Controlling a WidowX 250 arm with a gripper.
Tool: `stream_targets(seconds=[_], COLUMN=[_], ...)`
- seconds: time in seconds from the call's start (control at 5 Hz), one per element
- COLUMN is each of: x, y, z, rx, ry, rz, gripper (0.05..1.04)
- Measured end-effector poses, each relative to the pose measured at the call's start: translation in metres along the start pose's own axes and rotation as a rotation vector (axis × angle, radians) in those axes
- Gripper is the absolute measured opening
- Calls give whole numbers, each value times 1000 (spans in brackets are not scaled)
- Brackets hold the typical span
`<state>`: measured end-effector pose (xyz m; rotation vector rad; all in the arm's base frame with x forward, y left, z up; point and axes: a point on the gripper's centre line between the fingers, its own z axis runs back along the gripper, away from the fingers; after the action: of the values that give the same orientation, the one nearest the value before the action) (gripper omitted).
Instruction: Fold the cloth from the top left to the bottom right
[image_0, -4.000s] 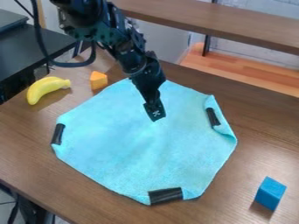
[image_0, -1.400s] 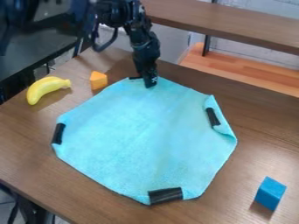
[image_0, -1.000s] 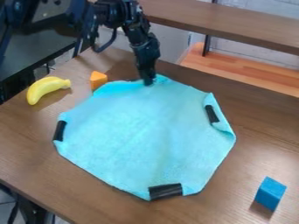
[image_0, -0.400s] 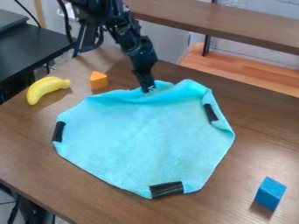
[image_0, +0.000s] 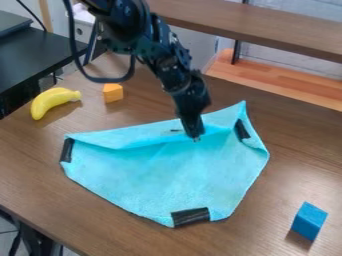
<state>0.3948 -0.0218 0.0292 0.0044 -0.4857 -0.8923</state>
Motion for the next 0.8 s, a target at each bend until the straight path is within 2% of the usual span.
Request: stream_targets(seconds=[0.2, 0.6, 0.8], x=[0, 6, 11], y=[-34, -71, -82], z=[7, 15, 14], rx=[87, 146, 153], ry=[15, 5, 19], rz=[8, 16, 16], gripper=[60, 59, 59])
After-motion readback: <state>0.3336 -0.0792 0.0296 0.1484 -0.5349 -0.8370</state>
